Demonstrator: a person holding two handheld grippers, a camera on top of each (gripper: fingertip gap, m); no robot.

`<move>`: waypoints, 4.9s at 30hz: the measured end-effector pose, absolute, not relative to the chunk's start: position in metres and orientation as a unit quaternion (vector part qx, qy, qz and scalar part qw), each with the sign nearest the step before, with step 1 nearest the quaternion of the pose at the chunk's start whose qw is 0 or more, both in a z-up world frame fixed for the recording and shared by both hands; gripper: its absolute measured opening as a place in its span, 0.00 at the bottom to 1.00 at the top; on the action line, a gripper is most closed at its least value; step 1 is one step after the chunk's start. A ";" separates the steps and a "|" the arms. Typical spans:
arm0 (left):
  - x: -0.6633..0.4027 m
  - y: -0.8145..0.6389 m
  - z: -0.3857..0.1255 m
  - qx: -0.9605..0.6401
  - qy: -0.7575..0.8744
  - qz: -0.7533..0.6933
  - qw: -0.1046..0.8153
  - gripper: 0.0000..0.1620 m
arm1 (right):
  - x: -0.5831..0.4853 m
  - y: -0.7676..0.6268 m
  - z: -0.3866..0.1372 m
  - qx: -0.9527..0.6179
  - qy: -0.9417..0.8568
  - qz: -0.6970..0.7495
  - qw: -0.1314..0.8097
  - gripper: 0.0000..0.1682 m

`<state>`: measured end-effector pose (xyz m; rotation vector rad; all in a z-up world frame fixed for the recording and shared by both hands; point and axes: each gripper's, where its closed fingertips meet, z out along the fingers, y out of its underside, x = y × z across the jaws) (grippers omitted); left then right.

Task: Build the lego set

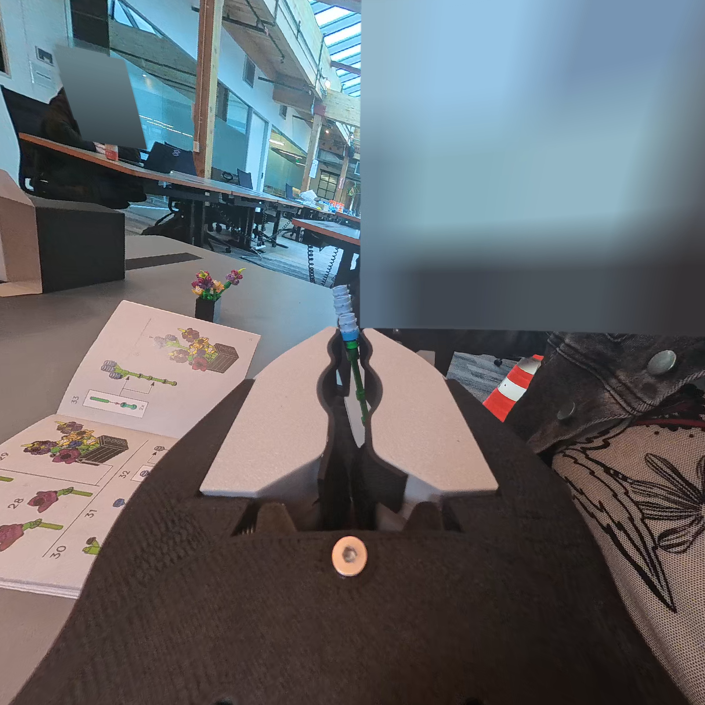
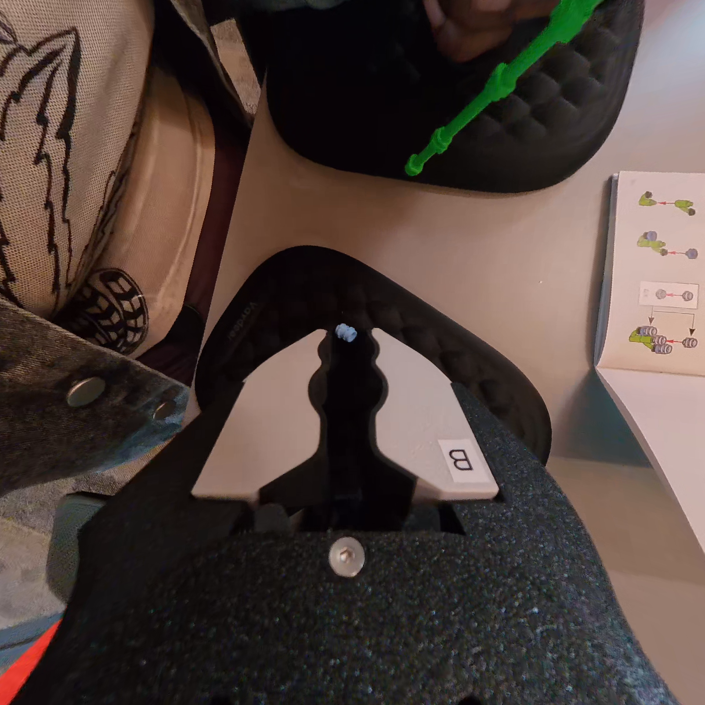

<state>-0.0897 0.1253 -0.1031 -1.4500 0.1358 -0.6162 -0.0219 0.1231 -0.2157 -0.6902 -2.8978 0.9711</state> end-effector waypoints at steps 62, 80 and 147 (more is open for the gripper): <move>-0.088 0.127 -0.105 -0.655 0.064 -0.266 0.704 0.05 | -0.024 0.127 -0.219 -0.375 -0.825 0.362 0.217 0.10; -0.079 0.126 -0.105 -0.652 0.086 -0.284 0.698 0.05 | -0.016 0.143 -0.189 -0.106 -0.881 0.457 0.057 0.08; -0.081 0.149 -0.142 -0.766 0.318 0.295 0.475 0.04 | -0.072 0.142 -0.122 -0.087 -0.889 0.233 0.386 0.04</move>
